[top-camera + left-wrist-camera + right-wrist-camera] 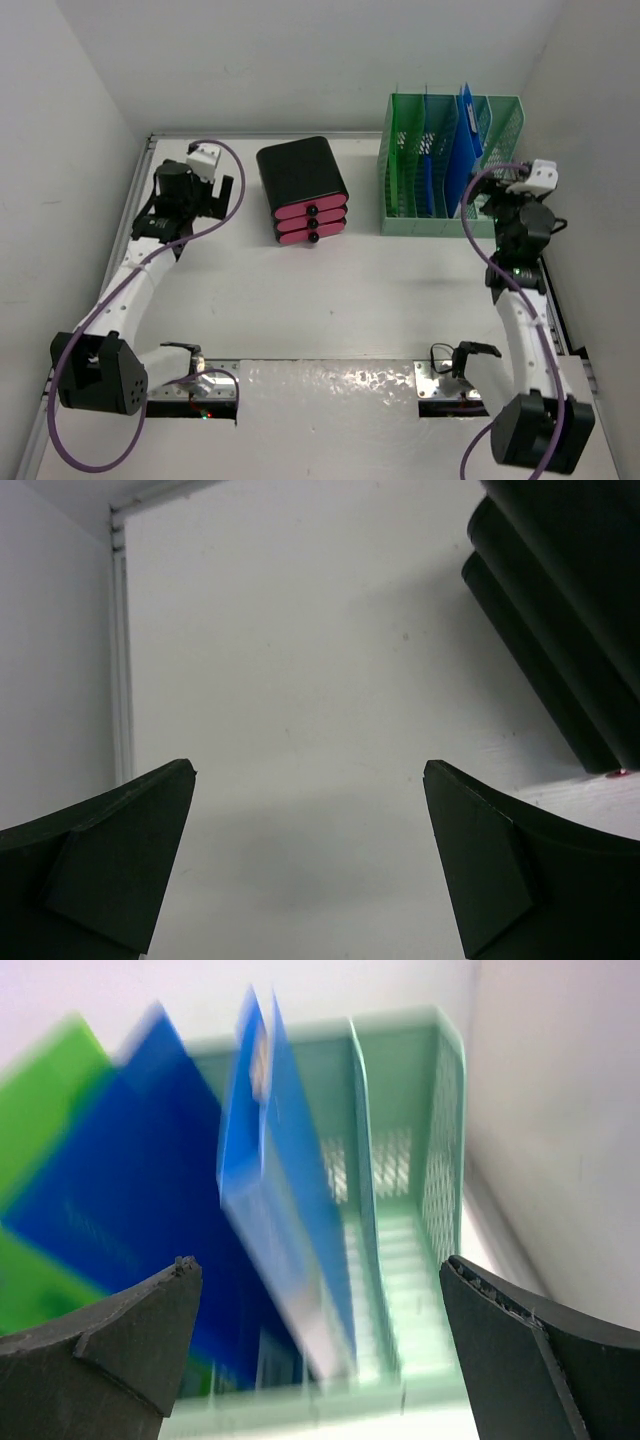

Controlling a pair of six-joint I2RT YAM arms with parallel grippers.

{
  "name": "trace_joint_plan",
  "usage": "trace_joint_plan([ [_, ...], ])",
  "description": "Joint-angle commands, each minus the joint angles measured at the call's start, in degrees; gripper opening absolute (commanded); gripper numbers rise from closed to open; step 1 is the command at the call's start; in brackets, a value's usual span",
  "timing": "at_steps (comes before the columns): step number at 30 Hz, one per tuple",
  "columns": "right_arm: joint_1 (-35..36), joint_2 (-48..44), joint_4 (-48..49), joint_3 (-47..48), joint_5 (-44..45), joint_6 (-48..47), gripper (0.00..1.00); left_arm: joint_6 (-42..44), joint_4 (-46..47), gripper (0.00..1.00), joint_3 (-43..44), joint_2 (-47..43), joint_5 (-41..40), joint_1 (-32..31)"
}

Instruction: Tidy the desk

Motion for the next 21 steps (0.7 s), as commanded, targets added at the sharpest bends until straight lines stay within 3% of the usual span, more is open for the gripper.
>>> trace_joint_plan([
  [1,0.00,-4.40,-11.69,-7.94,3.21,5.02,0.99,-3.42,3.50,0.98,-3.77,-0.65,0.43,0.58],
  [8,0.00,-22.23,-12.84,-27.65,7.34,7.57,0.99,-4.83,13.34,0.98,-16.78,-4.61,0.43,1.11],
  [13,0.00,-32.53,-6.61,-40.55,7.87,12.30,0.99,-3.52,22.56,0.97,-23.89,-3.90,-2.31,1.54],
  [18,0.00,-34.65,-8.62,-42.60,14.29,23.72,0.99,-1.49,27.15,0.97,-27.42,-4.43,-4.68,2.42],
  [21,0.00,-33.94,-12.83,-39.88,15.78,24.62,0.99,-1.93,26.98,0.96,-27.34,-4.34,-3.54,2.51],
])
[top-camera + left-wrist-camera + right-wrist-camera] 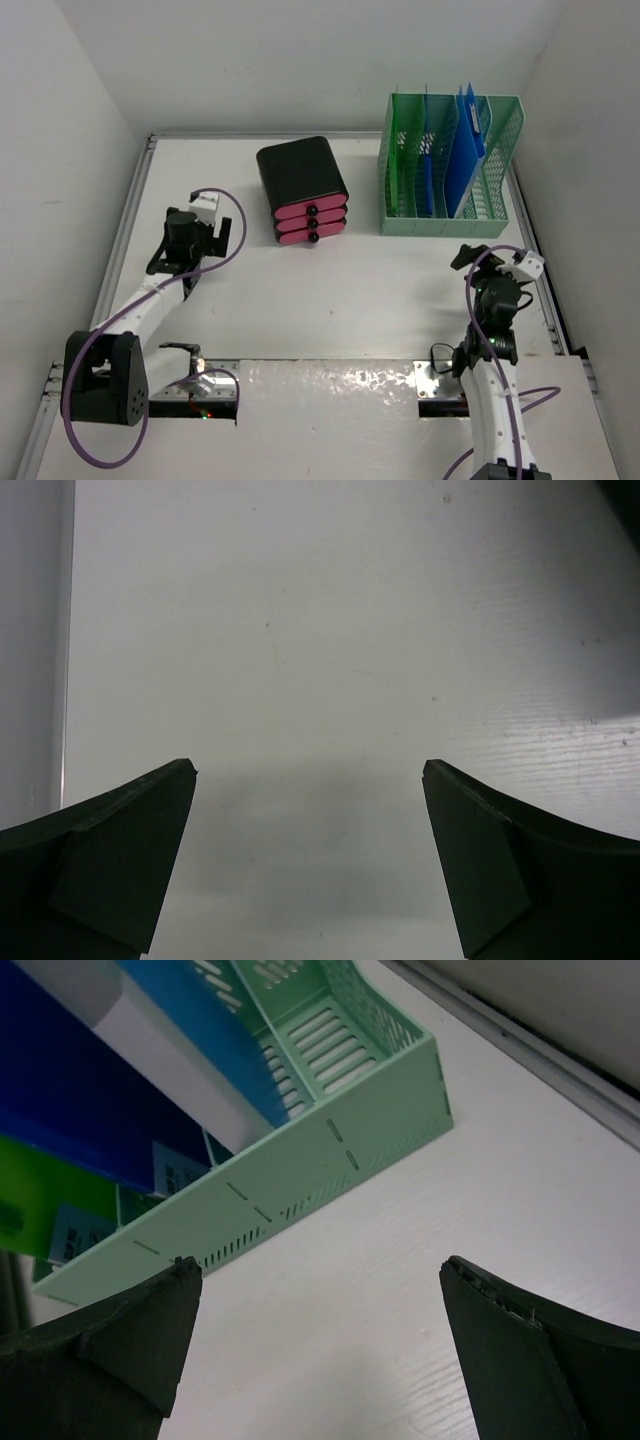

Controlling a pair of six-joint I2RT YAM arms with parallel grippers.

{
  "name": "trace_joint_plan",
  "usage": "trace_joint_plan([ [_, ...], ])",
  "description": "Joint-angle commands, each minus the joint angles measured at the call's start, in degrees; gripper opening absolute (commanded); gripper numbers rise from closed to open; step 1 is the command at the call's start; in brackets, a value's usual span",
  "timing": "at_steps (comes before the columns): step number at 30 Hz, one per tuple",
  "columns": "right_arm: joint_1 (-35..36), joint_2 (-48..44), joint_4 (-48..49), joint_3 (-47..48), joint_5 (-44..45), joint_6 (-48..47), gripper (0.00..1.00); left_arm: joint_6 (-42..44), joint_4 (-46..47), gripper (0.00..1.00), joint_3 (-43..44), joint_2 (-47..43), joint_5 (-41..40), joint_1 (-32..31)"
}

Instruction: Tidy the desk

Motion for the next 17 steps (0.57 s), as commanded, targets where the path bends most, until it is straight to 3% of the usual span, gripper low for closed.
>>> trace_joint_plan([
  [1,0.00,1.09,-2.82,-3.29,4.89,7.00,0.99,0.14,6.12,0.95,0.38,-1.08,0.13,0.89],
  [17,0.00,-0.83,-4.33,-3.54,5.17,5.26,0.99,0.32,5.24,0.93,0.29,-0.38,1.63,1.16],
])
